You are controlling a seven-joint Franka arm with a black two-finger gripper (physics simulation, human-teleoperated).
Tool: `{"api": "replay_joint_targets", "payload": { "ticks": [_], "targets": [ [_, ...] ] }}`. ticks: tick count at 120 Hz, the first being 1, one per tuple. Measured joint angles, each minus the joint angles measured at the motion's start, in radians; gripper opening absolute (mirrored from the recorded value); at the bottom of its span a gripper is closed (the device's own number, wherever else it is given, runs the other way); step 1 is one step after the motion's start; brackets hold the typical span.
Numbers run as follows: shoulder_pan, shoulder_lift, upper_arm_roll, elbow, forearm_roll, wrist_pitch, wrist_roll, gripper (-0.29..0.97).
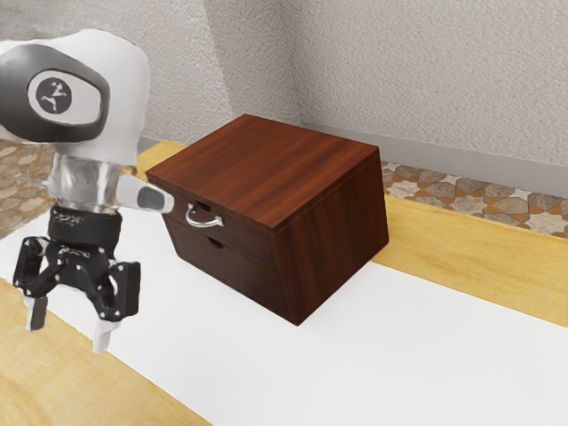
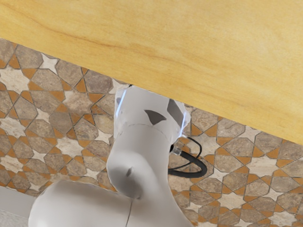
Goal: Pull the drawer handle with one arm to open the drawer
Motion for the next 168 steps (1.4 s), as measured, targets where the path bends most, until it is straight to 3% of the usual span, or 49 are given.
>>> {"api": "replay_joint_targets", "payload": {
  "ticks": [14,29,38,45,53,66,87,124,168],
  "targets": [
    [-0.004,-0.016,-0.007,-0.06,-0.004,0.33,-0.203,0.68],
    [0.001,-0.032,-0.021,-0.024,0.003,0.504,-0.392,0.68],
    [0.014,-0.047,-0.008,0.021,0.004,0.527,-0.5,0.68],
    [0.165,-0.062,-0.116,0.057,-0.003,0.526,-0.575,0.68],
    [0.219,-0.055,-0.155,0.073,-0.007,0.522,-0.65,0.68],
    [0.255,-0.045,-0.148,0.048,-0.006,0.542,-0.755,0.68],
    [0.332,-0.056,-0.119,-0.071,-0.005,0.685,-0.864,0.68],
    [0.347,0.01,-0.121,-0.096,-0.014,0.887,-0.952,0.68],
    [0.355,0.066,-0.12,-0.11,-0.023,0.994,-0.967,0.68]
  ]
}}
